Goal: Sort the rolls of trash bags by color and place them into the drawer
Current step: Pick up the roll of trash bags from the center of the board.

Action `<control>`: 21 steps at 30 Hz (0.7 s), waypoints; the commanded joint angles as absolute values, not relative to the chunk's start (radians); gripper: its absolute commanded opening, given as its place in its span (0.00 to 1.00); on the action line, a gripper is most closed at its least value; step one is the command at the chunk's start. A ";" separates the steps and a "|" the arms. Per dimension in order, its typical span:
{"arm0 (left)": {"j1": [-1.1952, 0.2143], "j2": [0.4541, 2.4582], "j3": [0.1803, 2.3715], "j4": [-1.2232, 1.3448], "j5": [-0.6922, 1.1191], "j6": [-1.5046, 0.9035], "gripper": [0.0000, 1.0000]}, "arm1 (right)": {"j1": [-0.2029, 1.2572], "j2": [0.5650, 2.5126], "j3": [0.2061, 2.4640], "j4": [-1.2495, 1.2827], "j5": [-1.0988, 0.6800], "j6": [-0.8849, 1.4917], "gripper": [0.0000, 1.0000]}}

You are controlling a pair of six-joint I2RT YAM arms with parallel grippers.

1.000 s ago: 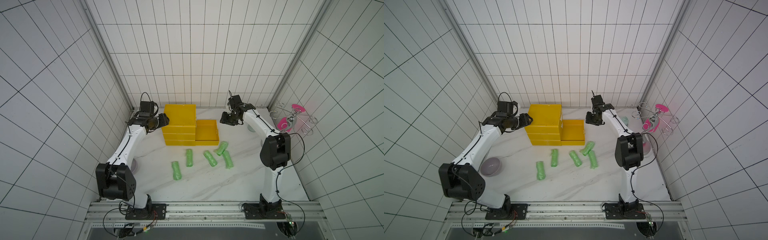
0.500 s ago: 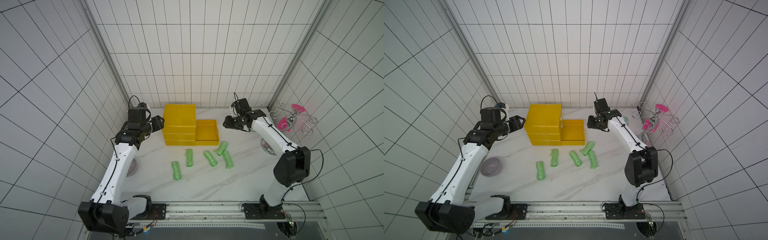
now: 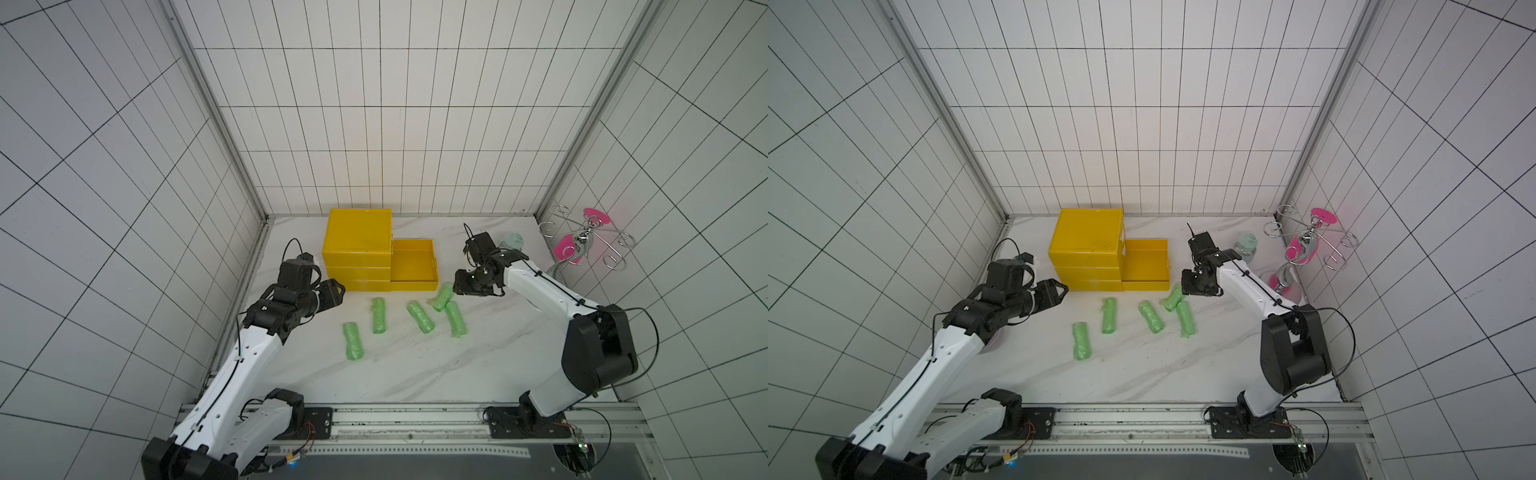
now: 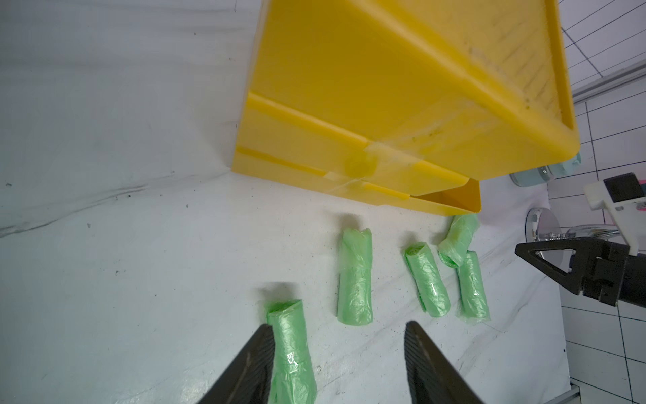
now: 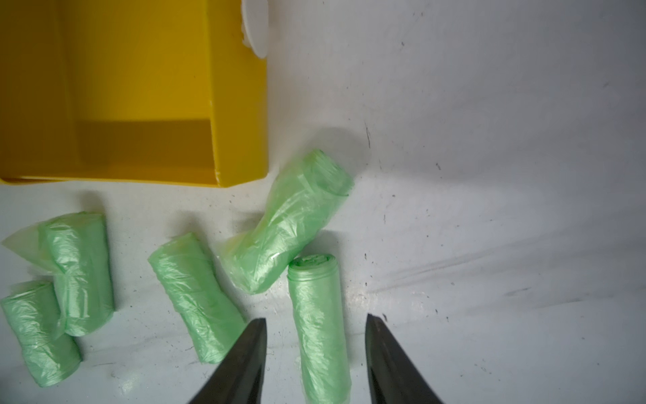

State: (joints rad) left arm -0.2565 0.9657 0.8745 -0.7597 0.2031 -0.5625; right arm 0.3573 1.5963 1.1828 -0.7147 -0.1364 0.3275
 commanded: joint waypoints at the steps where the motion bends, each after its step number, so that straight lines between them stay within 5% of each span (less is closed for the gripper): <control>1: -0.281 0.941 0.834 -0.734 0.205 -0.613 0.59 | 0.387 1.606 1.125 -0.679 -0.128 0.322 0.49; 17: -0.301 0.948 0.795 -0.697 0.220 -0.627 0.59 | 0.480 1.679 0.997 -0.626 -0.059 0.364 0.53; 21: -0.301 0.944 0.798 -0.691 0.218 -0.629 0.59 | 0.480 1.690 0.999 -0.629 -0.049 0.356 0.46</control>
